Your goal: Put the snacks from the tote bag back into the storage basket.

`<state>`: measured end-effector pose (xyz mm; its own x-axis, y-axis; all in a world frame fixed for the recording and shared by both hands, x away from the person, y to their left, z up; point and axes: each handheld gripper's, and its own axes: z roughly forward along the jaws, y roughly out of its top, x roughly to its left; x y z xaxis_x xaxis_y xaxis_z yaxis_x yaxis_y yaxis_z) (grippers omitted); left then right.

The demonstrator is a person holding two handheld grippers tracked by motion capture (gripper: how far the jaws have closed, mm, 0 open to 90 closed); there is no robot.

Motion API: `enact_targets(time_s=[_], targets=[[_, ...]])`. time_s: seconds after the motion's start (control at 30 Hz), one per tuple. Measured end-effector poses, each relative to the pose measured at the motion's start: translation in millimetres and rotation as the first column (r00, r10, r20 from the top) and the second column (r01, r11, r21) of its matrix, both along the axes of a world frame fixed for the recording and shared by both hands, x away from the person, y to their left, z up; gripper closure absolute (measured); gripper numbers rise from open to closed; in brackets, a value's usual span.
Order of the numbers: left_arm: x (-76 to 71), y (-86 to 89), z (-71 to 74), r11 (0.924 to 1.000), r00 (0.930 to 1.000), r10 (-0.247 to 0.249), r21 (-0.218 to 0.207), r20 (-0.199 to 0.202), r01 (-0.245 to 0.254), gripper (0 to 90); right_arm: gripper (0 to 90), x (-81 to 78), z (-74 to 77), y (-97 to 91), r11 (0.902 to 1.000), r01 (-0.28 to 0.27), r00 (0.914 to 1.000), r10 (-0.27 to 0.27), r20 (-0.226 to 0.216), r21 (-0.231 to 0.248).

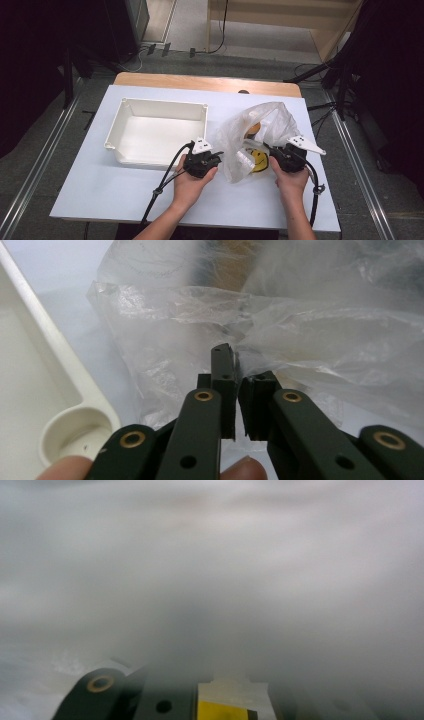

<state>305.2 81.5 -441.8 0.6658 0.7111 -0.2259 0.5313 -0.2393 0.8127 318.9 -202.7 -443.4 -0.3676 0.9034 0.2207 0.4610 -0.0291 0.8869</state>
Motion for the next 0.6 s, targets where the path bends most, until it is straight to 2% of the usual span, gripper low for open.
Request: enact_targets(time_s=[0.07,0.13,0.17,0.2,0.23,0.27,0.3,0.43,0.47,0.5,0.53,0.6], targets=[[-0.3,1.5,1.1,0.9999,1.0000,-0.007,-0.014,-0.001,0.007,81.1,82.4,1.6,-4.4,0.9,0.9999,-0.002,0.9999,0.001,-0.014,-0.010],[-1.6,4.4,4.7,0.9991,0.9999,-0.011,-0.042,0.007,0.011,70.5,83.1,2.5,-7.9,2.9,0.9996,-0.012,0.9995,0.011,-0.031,-0.025],[-4.0,7.3,10.5,0.9978,0.9994,-0.012,-0.065,0.033,0.014,66.4,83.3,1.9,-8.3,4.3,0.9994,-0.019,0.9993,0.018,-0.033,-0.030],[-4.0,7.3,10.5,0.9978,0.9994,-0.012,-0.065,0.033,0.014,61.5,83.3,1.9,-8.3,4.3,0.9994,-0.019,0.9993,0.018,-0.033,-0.030],[-5.7,8.8,13.9,0.9971,0.9989,-0.011,-0.074,0.046,0.014,61.5,83.3,1.8,-8.3,4.5,0.9992,-0.023,0.9994,0.023,-0.026,-0.033],[-8.7,12.1,21.0,0.9962,0.9971,-0.004,-0.087,0.076,0.011,54.3,83.3,1.3,-8.0,5.0,0.9993,-0.026,0.9994,0.025,-0.023,-0.029],[-8.7,12.1,21.0,0.9962,0.9971,-0.004,-0.087,0.076,0.011,51.5,83.3,1.3,-8.0,5.0,0.9993,-0.026,0.9994,0.025,-0.023,-0.029],[-14.6,20.6,35.0,0.9922,0.9931,0.006,-0.125,0.117,0.009,46.3,83.3,0.8,-7.8,3.8,0.9992,-0.026,0.9995,0.026,-0.019,-0.030],[-17.1,23.6,40.7,0.9917,0.9908,0.014,-0.129,0.134,0.003,42.3,83.2,0.6,-7.7,3.3,0.9993,-0.023,0.9996,0.023,-0.017,-0.029],[-17.1,23.6,40.7,0.9917,0.9908,0.014,-0.129,0.134,0.003,39.9,83.2,0.6,-7.7,3.3,0.9993,-0.023,0.9996,0.023,-0.017,-0.029],[-21.2,25.1,48.0,0.9907,0.9871,0.017,-0.136,0.160,0.005,39.3,83.3,0.5,-7.8,3.1,0.9994,-0.022,0.9996,0.022,-0.017,-0.027],[-23.2,24.6,51.6,0.9913,0.9852,0.015,-0.131,0.171,0.007,36.3,83.2,0.8,-8.2,3.0,0.9994,-0.021,0.9997,0.021,-0.016,-0.029]])
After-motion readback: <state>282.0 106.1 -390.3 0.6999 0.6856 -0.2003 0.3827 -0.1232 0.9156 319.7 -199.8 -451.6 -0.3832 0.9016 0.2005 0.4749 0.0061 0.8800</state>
